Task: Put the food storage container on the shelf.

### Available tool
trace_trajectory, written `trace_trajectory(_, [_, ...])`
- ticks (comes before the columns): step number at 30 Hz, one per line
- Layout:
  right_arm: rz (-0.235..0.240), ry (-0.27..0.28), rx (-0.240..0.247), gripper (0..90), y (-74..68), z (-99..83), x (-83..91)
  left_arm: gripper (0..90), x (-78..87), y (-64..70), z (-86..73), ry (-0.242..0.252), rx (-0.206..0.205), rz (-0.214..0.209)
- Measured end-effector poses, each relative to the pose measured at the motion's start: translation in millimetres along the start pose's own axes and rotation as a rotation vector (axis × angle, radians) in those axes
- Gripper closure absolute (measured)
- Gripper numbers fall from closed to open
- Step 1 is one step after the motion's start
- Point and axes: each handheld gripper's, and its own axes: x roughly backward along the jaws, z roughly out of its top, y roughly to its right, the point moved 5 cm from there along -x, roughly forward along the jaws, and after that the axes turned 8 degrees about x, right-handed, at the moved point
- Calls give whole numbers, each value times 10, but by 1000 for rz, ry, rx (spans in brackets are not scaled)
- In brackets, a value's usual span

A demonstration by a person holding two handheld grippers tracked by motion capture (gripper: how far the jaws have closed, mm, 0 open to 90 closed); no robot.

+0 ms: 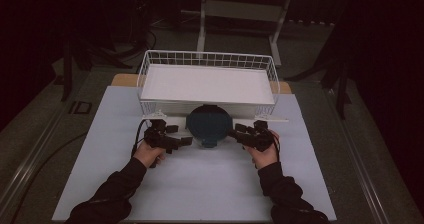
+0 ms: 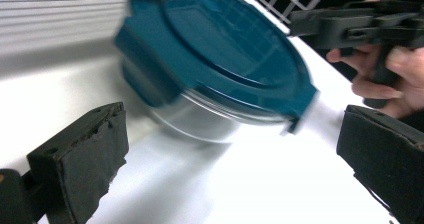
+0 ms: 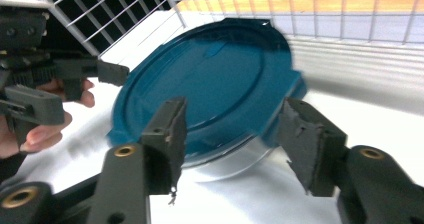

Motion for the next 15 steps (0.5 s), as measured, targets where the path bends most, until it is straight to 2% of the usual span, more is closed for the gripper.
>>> trace_trajectory(2, [11,-9,2,515,-63,-21,27,6,37,61,-48,14,-15,-7])
trace_trajectory(5, [26,-36,17,562,-163,-56,38,6,77,171,-140,-9,-47,-12])
trace_trajectory(7, [42,-46,23,611,-235,-78,35,6,113,233,-192,-14,-82,-4])
trace_trajectory(9, [64,-58,28,652,-320,-108,29,6,155,279,-230,1,-102,15])
trace_trajectory(11, [94,-72,32,722,-390,-137,11,6,205,323,-270,16,-102,10])
trace_trajectory(12, [98,-81,41,742,-429,-157,-4,6,231,347,-298,19,-112,14])
trace_trajectory(15, [122,-106,55,886,-521,-221,-58,6,273,397,-357,21,-147,23])
